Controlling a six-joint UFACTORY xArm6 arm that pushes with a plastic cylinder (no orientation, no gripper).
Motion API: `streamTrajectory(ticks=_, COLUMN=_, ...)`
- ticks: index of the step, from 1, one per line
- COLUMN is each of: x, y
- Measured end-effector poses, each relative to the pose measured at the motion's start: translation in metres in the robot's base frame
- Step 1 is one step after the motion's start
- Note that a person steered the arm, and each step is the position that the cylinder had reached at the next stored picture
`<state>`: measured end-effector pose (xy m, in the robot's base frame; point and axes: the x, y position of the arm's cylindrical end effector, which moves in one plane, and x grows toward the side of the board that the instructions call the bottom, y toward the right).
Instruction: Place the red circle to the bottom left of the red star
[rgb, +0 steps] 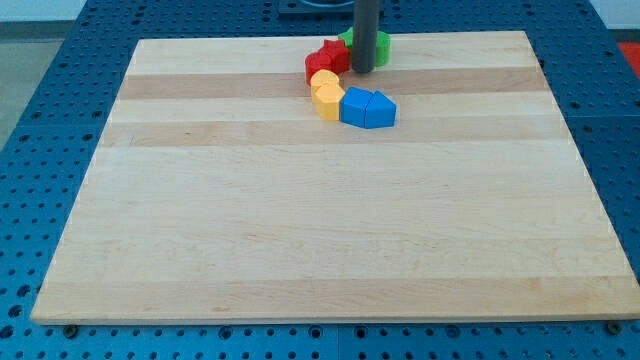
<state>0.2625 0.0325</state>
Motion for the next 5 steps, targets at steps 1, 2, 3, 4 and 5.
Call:
streamTrajectory(ticks=1, x=-0.001, y=-0.022)
streamTrajectory(ticks=2, x=-0.001, y=-0.045)
streamTrajectory(ticks=3, x=-0.007, y=-0.065)
streamTrajectory(ticks=4, x=-0.016, y=-0.082)
streamTrajectory(ticks=5, x=-0.017, y=-0.105)
